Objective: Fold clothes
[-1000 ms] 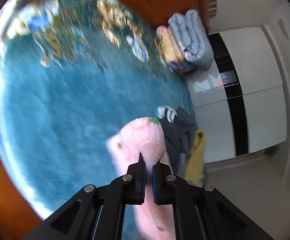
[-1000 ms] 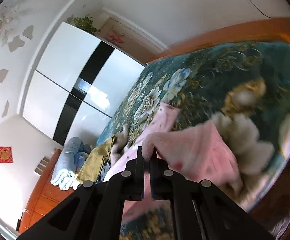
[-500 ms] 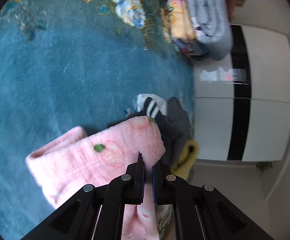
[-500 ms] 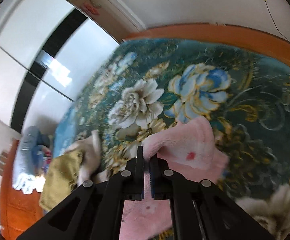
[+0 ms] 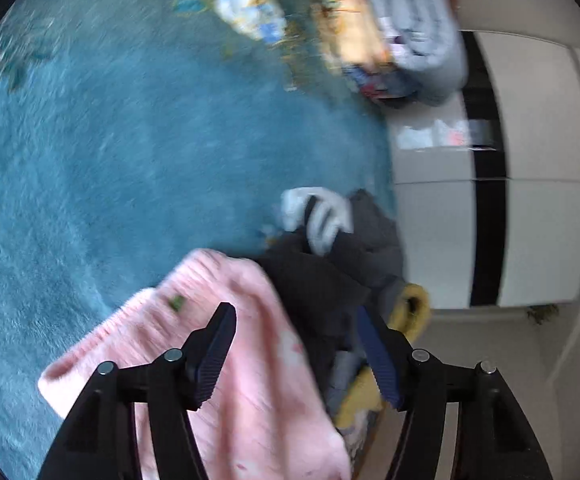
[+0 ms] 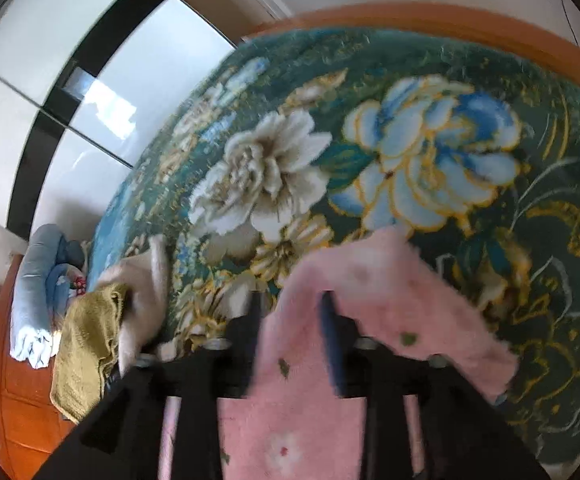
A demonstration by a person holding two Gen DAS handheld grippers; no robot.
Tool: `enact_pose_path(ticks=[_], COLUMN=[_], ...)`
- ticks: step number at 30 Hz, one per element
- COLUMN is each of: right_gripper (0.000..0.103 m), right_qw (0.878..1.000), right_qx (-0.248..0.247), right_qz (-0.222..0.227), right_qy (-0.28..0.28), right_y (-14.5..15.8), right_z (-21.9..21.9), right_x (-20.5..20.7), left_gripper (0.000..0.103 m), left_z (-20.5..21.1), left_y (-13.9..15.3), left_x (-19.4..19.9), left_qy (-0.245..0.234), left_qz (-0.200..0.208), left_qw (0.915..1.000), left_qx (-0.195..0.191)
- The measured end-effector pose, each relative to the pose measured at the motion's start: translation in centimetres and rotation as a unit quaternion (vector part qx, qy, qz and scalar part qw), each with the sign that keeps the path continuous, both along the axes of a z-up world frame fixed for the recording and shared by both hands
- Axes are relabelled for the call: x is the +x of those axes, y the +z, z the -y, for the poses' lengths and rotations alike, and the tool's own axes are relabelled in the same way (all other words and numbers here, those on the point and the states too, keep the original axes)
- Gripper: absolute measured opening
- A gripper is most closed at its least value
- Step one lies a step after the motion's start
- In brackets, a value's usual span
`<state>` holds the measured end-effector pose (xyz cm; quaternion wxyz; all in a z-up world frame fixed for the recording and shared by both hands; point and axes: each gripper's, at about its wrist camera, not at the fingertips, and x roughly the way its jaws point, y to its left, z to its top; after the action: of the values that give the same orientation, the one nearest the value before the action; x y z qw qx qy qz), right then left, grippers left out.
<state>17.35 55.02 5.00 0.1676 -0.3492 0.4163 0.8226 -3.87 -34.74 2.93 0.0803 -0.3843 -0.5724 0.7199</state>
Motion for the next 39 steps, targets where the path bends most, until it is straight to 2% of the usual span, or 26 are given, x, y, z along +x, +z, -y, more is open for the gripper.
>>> enact_pose_path(ticks=[2, 4, 6, 7, 9, 12, 14, 17, 18, 19, 20, 22, 26, 28, 30, 32, 37, 39], right_gripper=[0.040, 0.040, 0.040, 0.040, 0.040, 0.040, 0.040, 0.039, 0.035, 0.006, 0.005, 0.005, 0.005, 0.005, 0.005, 0.005, 0.009, 0.033], right_qw=[1.000, 0.999, 0.999, 0.999, 0.999, 0.998, 0.998, 0.996, 0.994, 0.994, 0.993, 0.993, 0.989, 0.994, 0.997, 0.998, 0.996, 0.997], right_qx=[0.012, 0.008, -0.005, -0.012, -0.025, -0.044, -0.058, -0.082, -0.092, -0.100, -0.101, -0.098, -0.048, -0.036, -0.057, -0.052, -0.064, -0.056], right_qz=[-0.027, -0.038, -0.038, -0.038, -0.038, -0.038, -0.038, -0.037, -0.037, -0.038, -0.046, -0.065, -0.141, -0.102, -0.054, -0.034, -0.053, -0.055], right_qy=[0.009, 0.010, 0.006, 0.004, 0.000, -0.006, -0.009, -0.024, -0.033, -0.037, -0.029, -0.010, 0.006, -0.010, -0.015, -0.015, -0.012, -0.022], right_y=[1.1, 0.9, -0.2, -0.7, -1.7, -3.2, -4.3, -5.6, -6.0, -6.2, -5.8, -4.8, -0.9, -1.7, -4.2, -5.4, -5.8, -5.4], right_z=[0.0, 0.1, 0.2, 0.3, 0.4, 0.6, 0.7, 0.6, 0.5, 0.4, 0.6, 1.1, 1.5, 0.5, -0.1, 0.0, 0.5, 0.3], right_x=[2.1, 3.5, 4.3, 4.7, 5.6, 6.8, 7.6, 7.9, 7.6, 7.3, 7.2, 7.0, 9.5, 10.1, 9.7, 9.5, 10.4, 11.6], left_gripper=[0.070, 0.076, 0.079, 0.079, 0.079, 0.079, 0.079, 0.079, 0.079, 0.079, 0.079, 0.079, 0.079, 0.079, 0.079, 0.078, 0.078, 0.078], left_z=[-0.1, -0.4, -0.4, -0.2, 0.6, 2.1, 2.4, 1.5, 1.2, 0.8, 0.5, 0.0, -1.1, -1.6, -1.8, -1.9, -1.2, -1.2], left_y=[1.8, 2.8, 2.0, 1.0, -2.1, -6.6, -7.7, -8.0, -7.9, -7.8, -7.8, -7.8, -7.9, -8.0, -8.0, -8.0, -8.8, -8.7], left_x=[2.1, 4.5, 7.6, 8.7, 10.7, 12.5, 13.2, 12.8, 12.5, 12.2, 12.0, 11.6, 10.7, 9.9, 9.5, 9.2, 9.4, 9.3], left_qy=[-0.007, -0.011, -0.003, 0.002, 0.007, 0.023, 0.029, 0.014, 0.008, 0.001, -0.003, -0.006, -0.008, -0.008, -0.008, -0.009, 0.005, 0.004], left_qz=[-0.033, -0.052, -0.041, -0.029, -0.003, 0.030, 0.025, 0.026, 0.023, 0.020, 0.019, 0.022, 0.026, 0.026, 0.030, 0.032, 0.026, 0.015], left_qw=[0.9987, 0.9933, 0.9836, 0.9814, 0.9864, 0.9971, 0.9989, 0.9993, 0.9995, 0.9996, 0.9997, 0.9995, 0.9990, 0.9986, 0.9983, 0.9982, 0.9995, 0.9998], left_qx=[-0.039, -0.102, -0.176, -0.190, -0.164, -0.067, -0.026, -0.024, -0.021, -0.018, -0.018, -0.023, -0.037, -0.046, -0.050, -0.050, -0.016, -0.015])
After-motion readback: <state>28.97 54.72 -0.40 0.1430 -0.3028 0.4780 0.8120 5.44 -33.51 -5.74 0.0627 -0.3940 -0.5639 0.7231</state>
